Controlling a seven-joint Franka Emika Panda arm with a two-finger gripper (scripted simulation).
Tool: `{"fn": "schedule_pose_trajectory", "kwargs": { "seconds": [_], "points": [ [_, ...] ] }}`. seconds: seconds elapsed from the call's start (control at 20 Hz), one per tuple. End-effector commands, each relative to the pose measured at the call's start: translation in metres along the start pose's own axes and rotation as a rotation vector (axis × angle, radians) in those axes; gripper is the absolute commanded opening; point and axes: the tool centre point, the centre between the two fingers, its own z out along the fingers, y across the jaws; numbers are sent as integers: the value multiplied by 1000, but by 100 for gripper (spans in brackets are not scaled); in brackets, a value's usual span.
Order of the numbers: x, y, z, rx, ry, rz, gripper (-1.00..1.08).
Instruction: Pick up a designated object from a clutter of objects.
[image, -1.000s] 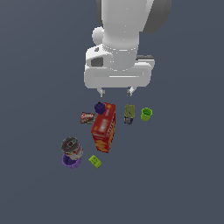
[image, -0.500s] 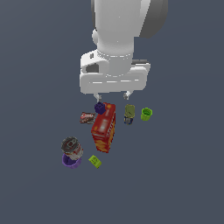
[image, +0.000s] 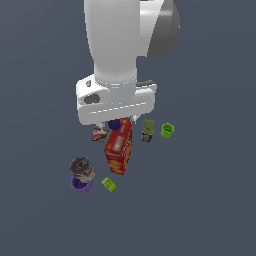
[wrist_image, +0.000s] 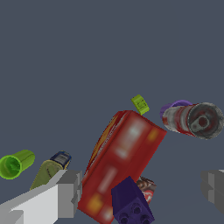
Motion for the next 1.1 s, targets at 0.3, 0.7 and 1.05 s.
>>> {"fn": "schedule_pose_trajectory", "kwargs": {
  "seconds": [0.3,0.7,1.05],
  "points": [
    [16,44,28,11,-3,-153,100],
    [26,86,58,20,-5,-296,100],
    [30,120,84,26,-5,-412,100]
  ]
}}
